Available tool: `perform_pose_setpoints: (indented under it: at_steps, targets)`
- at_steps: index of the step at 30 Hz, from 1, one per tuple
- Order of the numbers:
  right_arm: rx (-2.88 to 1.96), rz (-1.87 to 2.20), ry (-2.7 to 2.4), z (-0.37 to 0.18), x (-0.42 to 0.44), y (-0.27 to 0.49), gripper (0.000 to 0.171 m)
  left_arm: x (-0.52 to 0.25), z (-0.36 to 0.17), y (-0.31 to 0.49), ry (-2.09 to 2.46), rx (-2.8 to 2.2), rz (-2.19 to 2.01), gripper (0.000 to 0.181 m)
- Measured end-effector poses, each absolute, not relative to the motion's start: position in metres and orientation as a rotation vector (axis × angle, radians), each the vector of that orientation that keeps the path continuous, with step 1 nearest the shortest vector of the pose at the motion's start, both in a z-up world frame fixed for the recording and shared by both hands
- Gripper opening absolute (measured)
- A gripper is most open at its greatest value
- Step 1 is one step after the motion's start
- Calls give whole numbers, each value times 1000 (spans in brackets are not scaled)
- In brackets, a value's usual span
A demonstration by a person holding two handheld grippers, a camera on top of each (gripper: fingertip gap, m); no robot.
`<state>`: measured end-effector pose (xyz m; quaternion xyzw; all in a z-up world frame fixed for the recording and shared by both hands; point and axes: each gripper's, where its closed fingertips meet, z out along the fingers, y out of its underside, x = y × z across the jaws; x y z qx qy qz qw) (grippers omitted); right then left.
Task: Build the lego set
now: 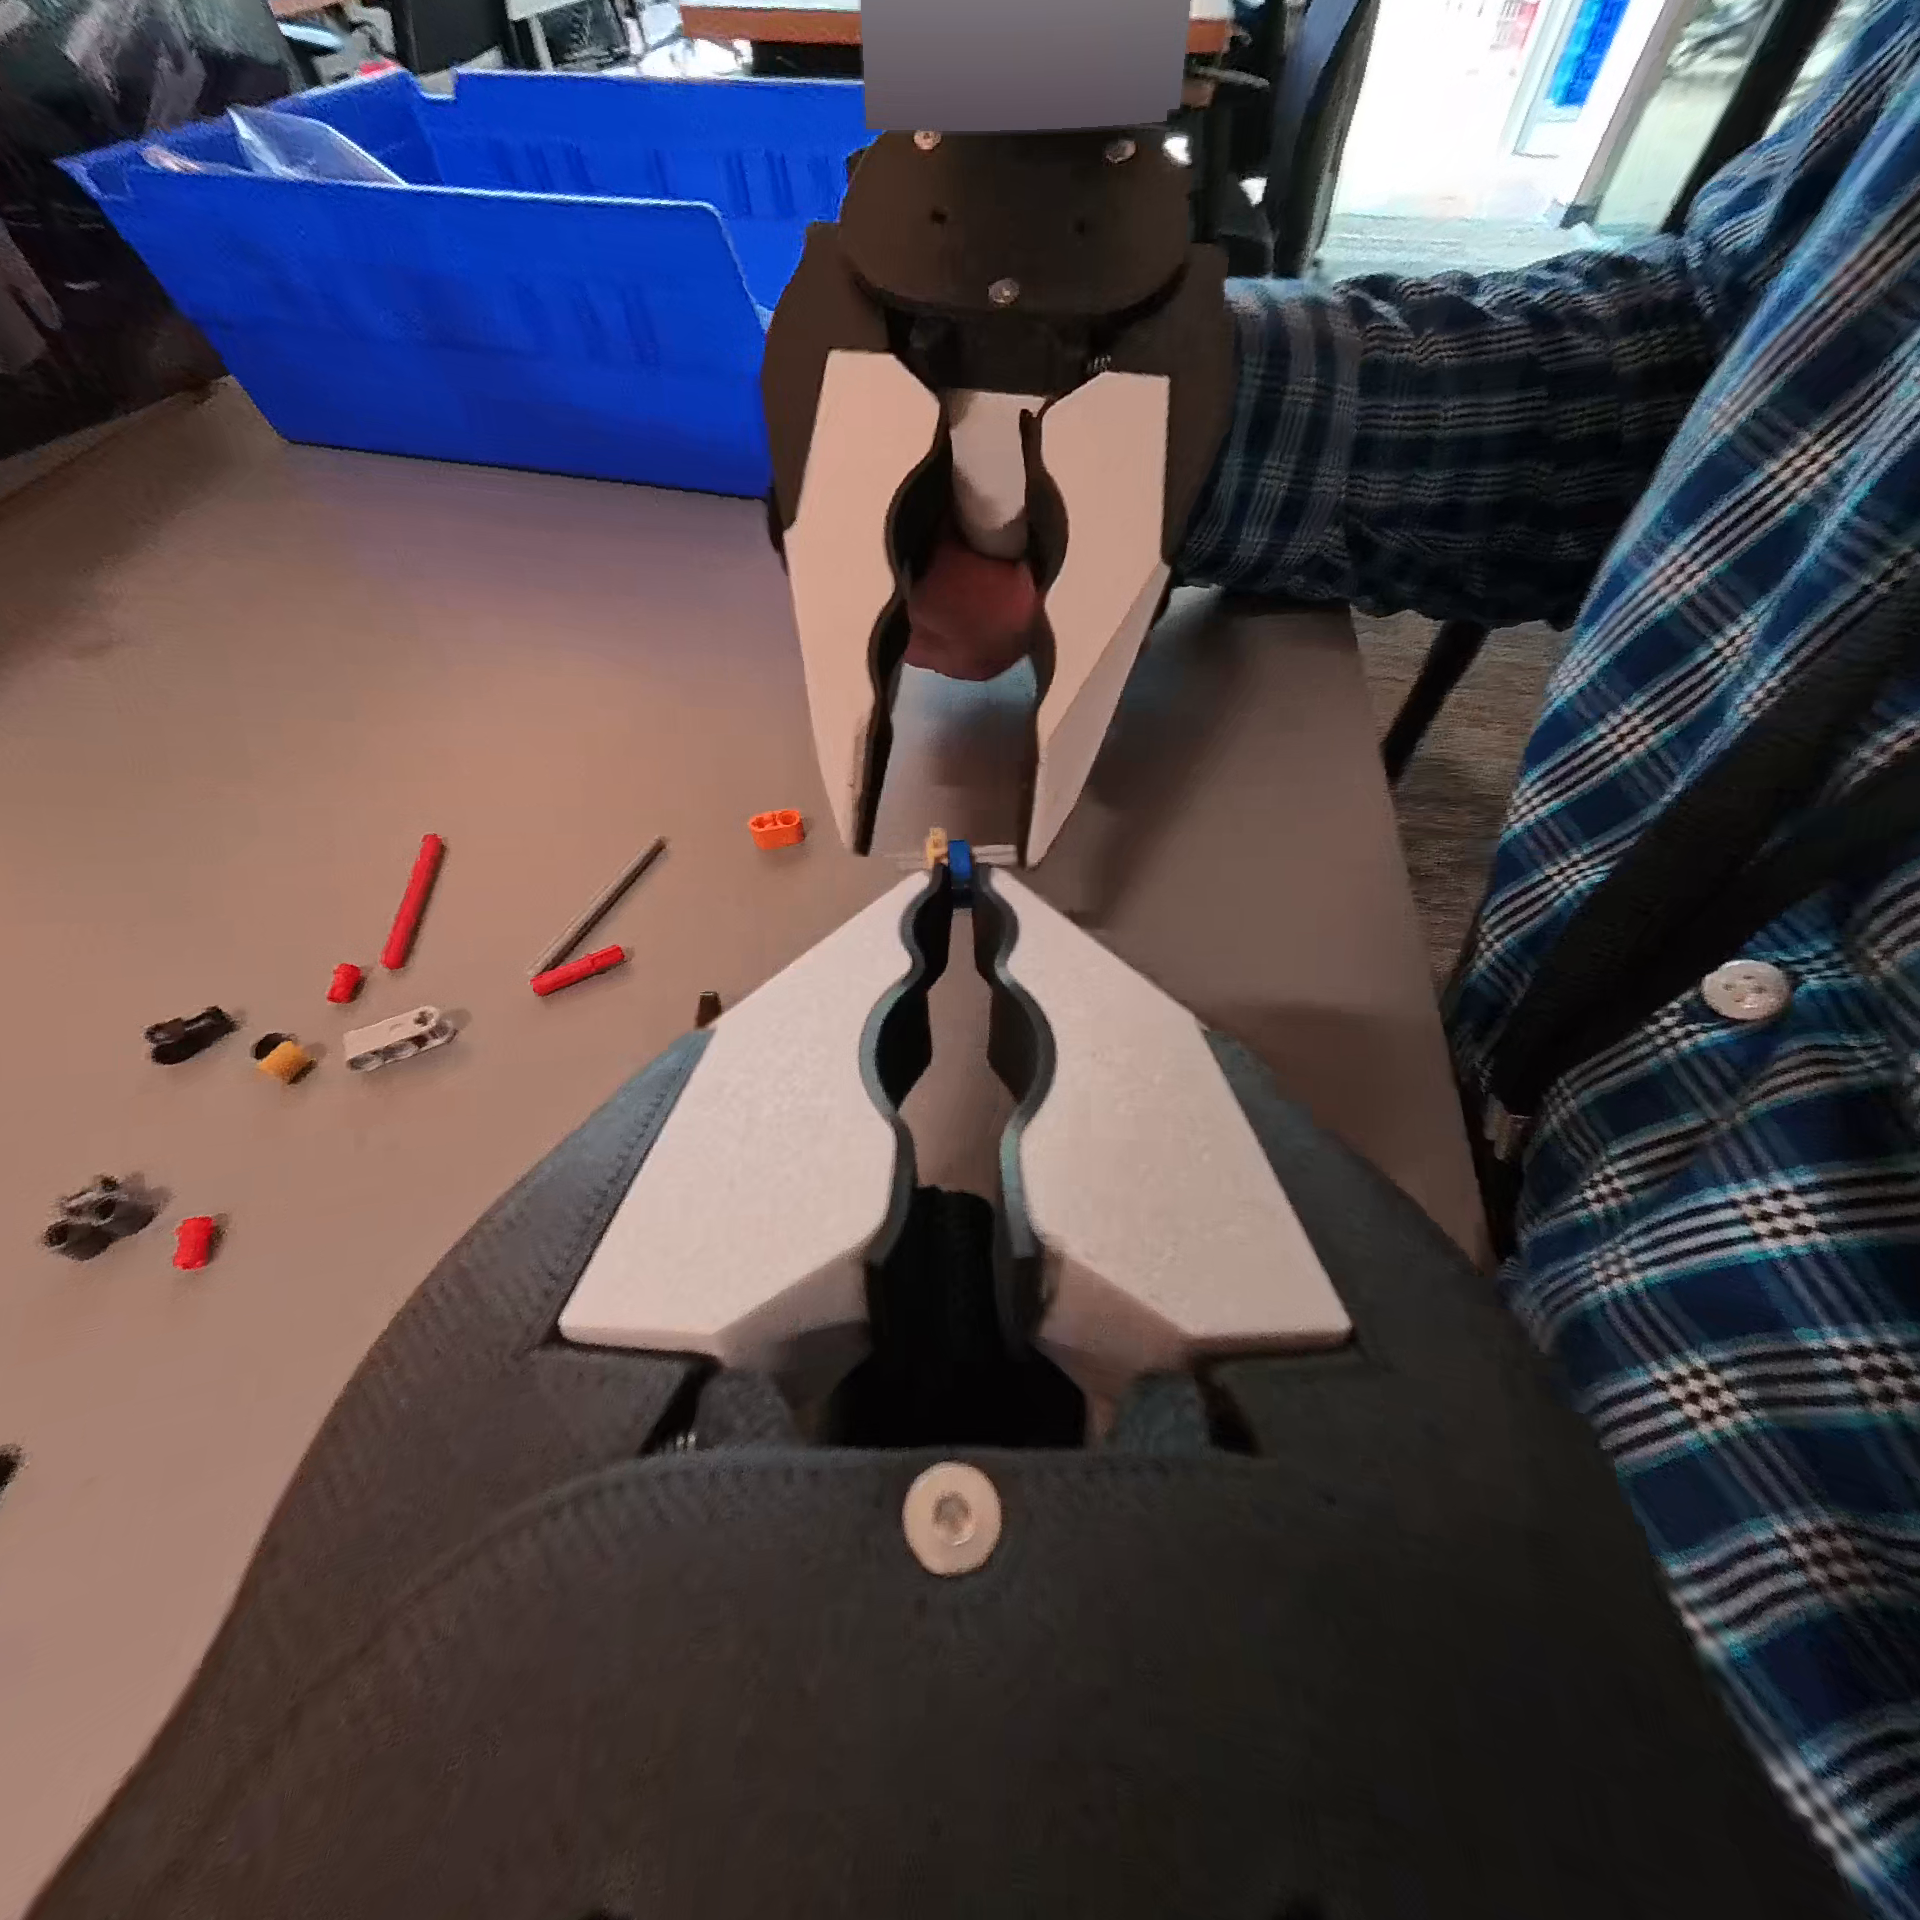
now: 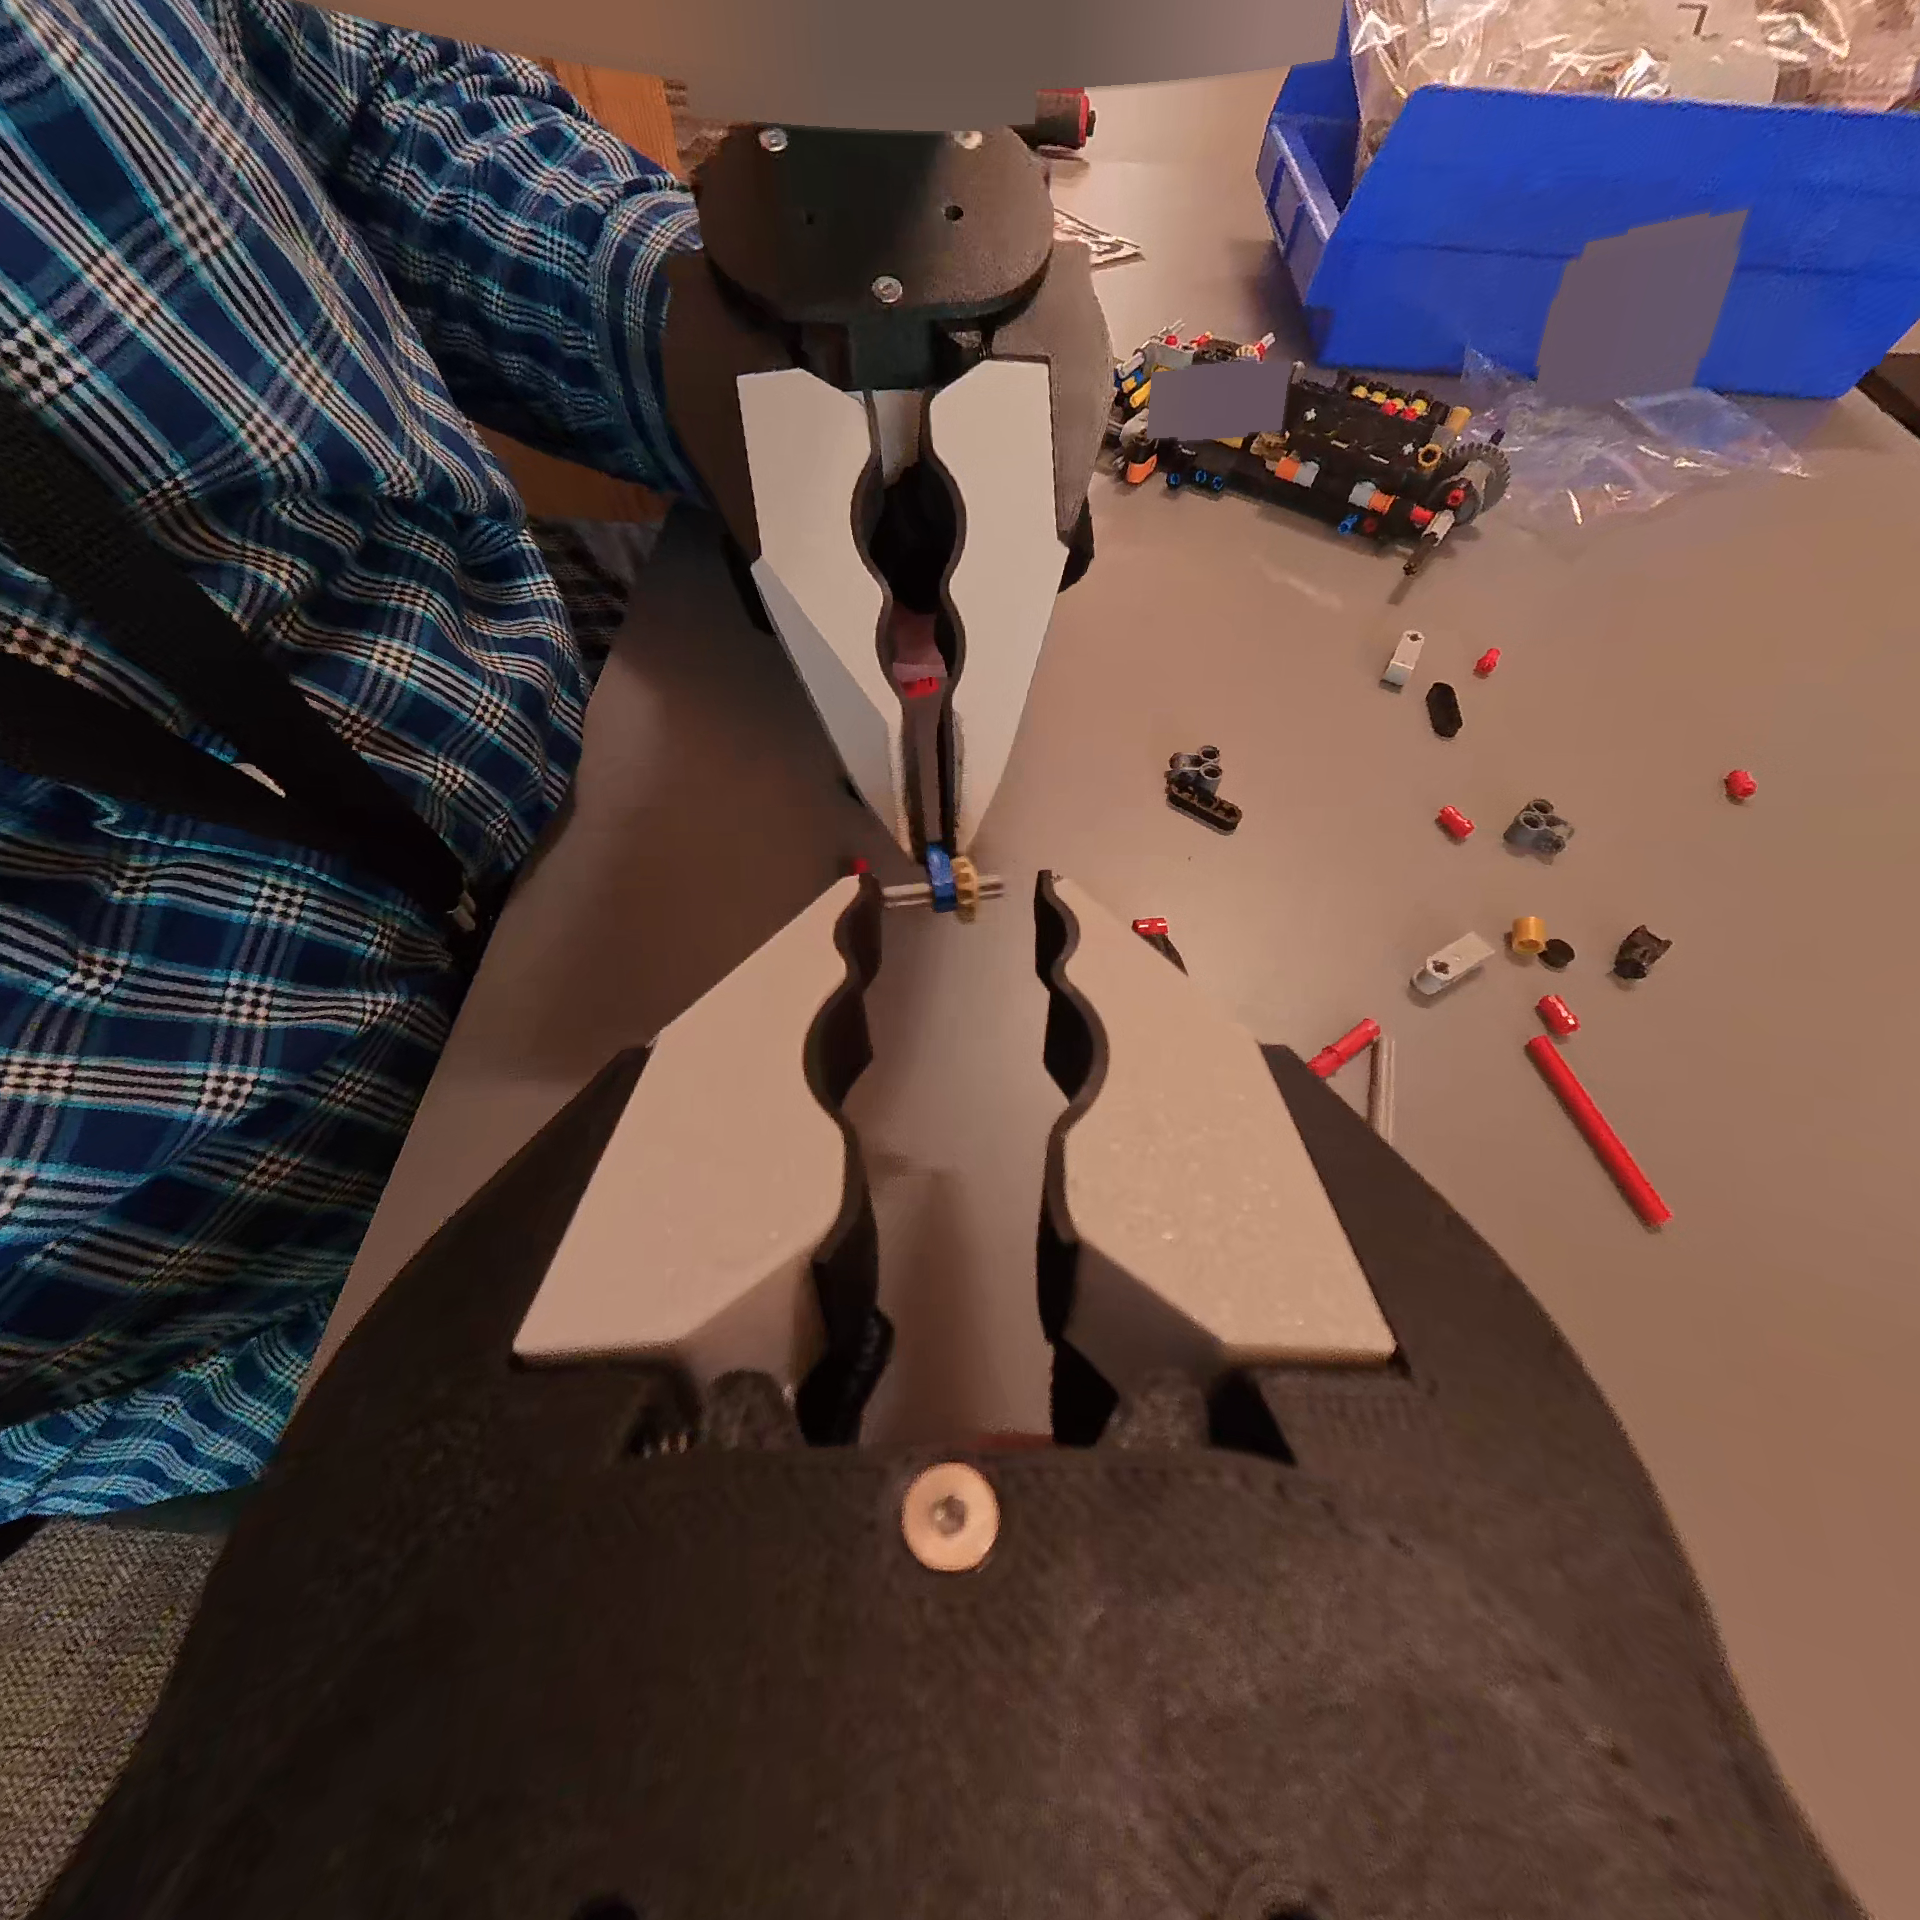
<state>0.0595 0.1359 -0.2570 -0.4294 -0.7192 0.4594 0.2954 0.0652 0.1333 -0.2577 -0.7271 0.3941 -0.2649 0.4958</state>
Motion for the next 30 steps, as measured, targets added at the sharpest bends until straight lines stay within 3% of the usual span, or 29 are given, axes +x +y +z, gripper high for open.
perform_pose_setpoints:
  at_steps: [7, 23, 30]
  targets:
    - [-1059, 1169, -1950, -247, 61, 130, 28, 64, -248, 131, 917, -1772, -788, 3]
    - [-1314, 706, -2049, -303, 28, 176, 44, 16, -260, 143, 918, -1828, -431, 3]
    - [-1402, 650, -2047, -315, 21, 175, 37, 6, -249, 139, 861, -1796, -416, 3]
